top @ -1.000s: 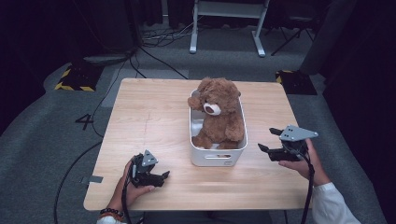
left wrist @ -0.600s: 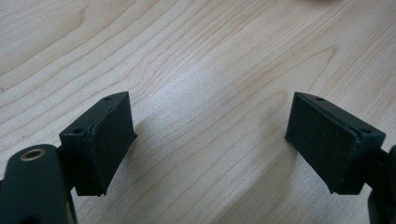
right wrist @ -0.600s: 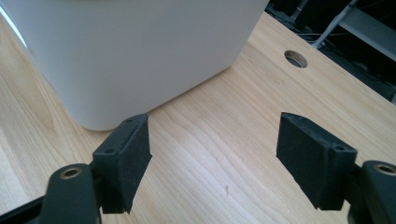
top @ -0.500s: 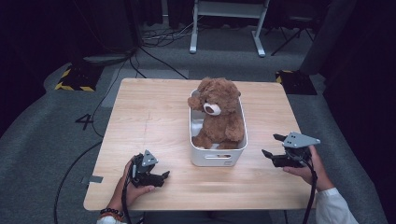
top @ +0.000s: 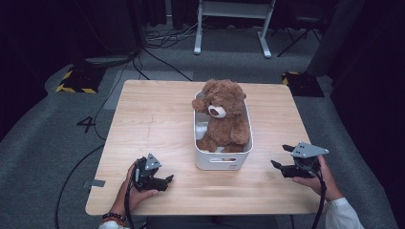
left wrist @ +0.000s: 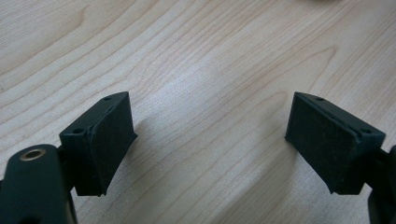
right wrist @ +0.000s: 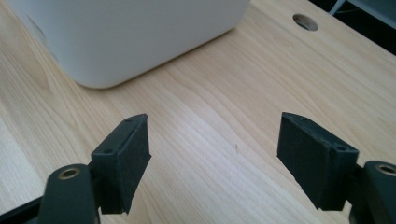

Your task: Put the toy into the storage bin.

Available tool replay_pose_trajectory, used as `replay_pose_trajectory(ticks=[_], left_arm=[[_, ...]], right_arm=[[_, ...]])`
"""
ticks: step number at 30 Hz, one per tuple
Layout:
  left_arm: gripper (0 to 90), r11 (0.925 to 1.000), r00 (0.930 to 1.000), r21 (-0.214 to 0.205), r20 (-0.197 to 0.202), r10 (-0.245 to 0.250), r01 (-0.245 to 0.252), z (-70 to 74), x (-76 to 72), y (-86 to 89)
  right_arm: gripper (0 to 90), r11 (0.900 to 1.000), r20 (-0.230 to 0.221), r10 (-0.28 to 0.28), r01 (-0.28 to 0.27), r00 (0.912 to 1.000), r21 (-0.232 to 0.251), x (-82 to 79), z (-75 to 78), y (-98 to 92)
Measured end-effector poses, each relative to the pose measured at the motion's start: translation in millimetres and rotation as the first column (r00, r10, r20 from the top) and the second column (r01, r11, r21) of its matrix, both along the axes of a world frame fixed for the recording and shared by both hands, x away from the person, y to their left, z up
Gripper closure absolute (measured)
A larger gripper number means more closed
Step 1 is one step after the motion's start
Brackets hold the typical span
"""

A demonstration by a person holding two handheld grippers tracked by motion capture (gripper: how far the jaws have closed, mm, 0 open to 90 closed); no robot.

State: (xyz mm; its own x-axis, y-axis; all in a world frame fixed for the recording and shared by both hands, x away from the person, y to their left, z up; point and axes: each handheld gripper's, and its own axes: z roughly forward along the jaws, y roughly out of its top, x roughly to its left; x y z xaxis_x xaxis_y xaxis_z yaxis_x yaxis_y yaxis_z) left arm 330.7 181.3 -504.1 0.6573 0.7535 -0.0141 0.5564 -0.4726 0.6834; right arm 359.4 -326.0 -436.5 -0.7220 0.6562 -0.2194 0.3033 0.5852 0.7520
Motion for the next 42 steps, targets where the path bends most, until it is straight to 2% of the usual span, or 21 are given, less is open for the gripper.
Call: replay_pose_trajectory(ticks=[3, 7, 11, 26, 31, 35, 42], left_arm=[[15.3, 1.0, 1.0, 0.001, 0.0, -0.001, 0.001, 0.0, 0.0, 0.1], [15.2, 1.0, 1.0, 0.0, 0.0, 0.0, 0.0, 0.0, 0.0, 0.0], [15.3, 1.0, 1.0, 0.0, 0.0, 0.0, 0.0, 0.0, 0.0, 0.0], [15.3, 1.0, 1.0, 0.0, 0.0, 0.0, 0.0, 0.0, 0.0, 0.0], [15.2, 1.0, 1.0, 0.001, 0.0, 0.0, 0.0, 0.0, 0.0, 0.1], [15.2, 1.0, 1.0, 0.0, -0.001, 0.0, 0.0, 0.0, 0.1, 0.0], [15.1, 1.0, 1.0, -0.005, -0.003, -0.001, 0.001, -0.2, 0.3, -0.4]], right_arm=[[25.5, 0.9999, -0.006, -0.011, 0.011, 0.9999, -0.007, -1.0, -4.0, -3.8], [25.0, 0.9981, -0.009, -0.025, 0.024, 0.9997, -0.057, -1.4, -9.5, -5.3], [24.9, 0.997, -0.029, -0.028, 0.025, 0.9992, -0.074, -1.7, -16.6, -8.1], [24.8, 0.9931, -0.082, -0.082, 0.074, 0.9933, -0.091, -3.9, -41.9, -24.2], [24.7, 0.992, -0.105, -0.101, 0.092, 0.9894, -0.086, -5.8, -51.1, -30.3], [24.7, 0.9926, -0.121, -0.111, 0.104, 0.9865, -0.063, -7.4, -54.7, -36.8], [24.5, 0.991, -0.154, -0.128, 0.132, 0.9798, 0.02, -12.7, -60.4, -52.2]])
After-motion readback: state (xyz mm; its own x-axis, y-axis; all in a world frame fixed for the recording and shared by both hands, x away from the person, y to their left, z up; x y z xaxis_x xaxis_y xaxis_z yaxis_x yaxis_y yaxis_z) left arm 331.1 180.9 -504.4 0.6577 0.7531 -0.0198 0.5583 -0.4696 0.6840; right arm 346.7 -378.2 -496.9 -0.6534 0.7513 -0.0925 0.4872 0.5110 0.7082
